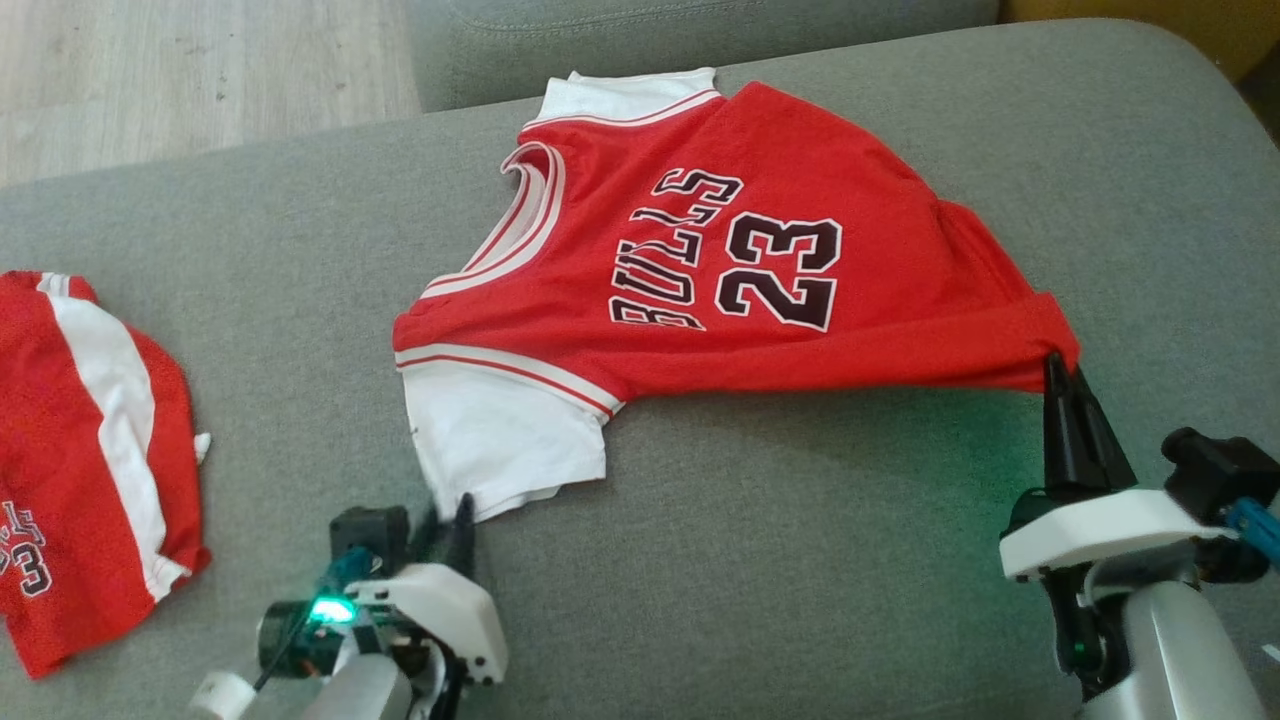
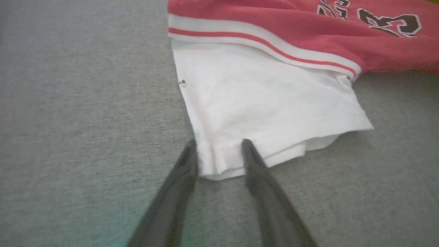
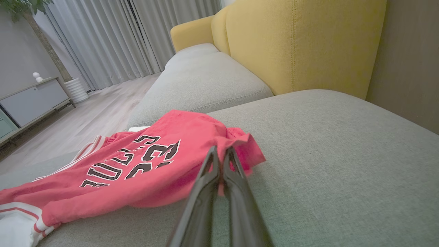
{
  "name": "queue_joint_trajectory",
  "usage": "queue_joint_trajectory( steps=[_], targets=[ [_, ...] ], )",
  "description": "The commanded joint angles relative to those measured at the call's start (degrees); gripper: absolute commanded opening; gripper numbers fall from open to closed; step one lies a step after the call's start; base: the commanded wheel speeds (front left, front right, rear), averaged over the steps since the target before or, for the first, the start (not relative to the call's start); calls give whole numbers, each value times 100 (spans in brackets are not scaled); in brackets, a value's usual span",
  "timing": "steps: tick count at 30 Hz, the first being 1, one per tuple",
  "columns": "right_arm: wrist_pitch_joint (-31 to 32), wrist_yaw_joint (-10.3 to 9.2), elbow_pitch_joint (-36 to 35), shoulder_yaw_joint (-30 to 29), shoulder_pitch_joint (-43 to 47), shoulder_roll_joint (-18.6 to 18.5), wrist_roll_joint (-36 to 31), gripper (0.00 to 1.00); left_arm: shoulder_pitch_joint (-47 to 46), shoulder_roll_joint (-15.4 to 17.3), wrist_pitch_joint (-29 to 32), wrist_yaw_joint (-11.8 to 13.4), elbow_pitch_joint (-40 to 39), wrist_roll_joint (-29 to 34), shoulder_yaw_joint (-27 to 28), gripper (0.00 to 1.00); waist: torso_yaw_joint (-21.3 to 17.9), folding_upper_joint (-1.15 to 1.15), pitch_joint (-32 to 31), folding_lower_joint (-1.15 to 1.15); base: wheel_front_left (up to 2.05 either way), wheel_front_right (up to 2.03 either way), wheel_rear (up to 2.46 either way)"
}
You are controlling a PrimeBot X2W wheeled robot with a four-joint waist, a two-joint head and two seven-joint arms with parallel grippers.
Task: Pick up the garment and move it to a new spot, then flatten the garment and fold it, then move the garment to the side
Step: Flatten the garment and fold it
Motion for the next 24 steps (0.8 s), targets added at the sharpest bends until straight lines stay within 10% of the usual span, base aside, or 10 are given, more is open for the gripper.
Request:
queue_joint_trajectory(
  steps=[1,24],
  targets=[
    [-31,39,-170,136,-262,-30,-38,0,-125,64,90,-66,-80,-48,54,0,0,0,-3,0,0,0,0],
    [138,39,-903,687,-1199,-494,-265,0,-709,214,-1103,-678,-2874,-1251,1314,0,154,0,-695,0,0,0,0]
  ],
)
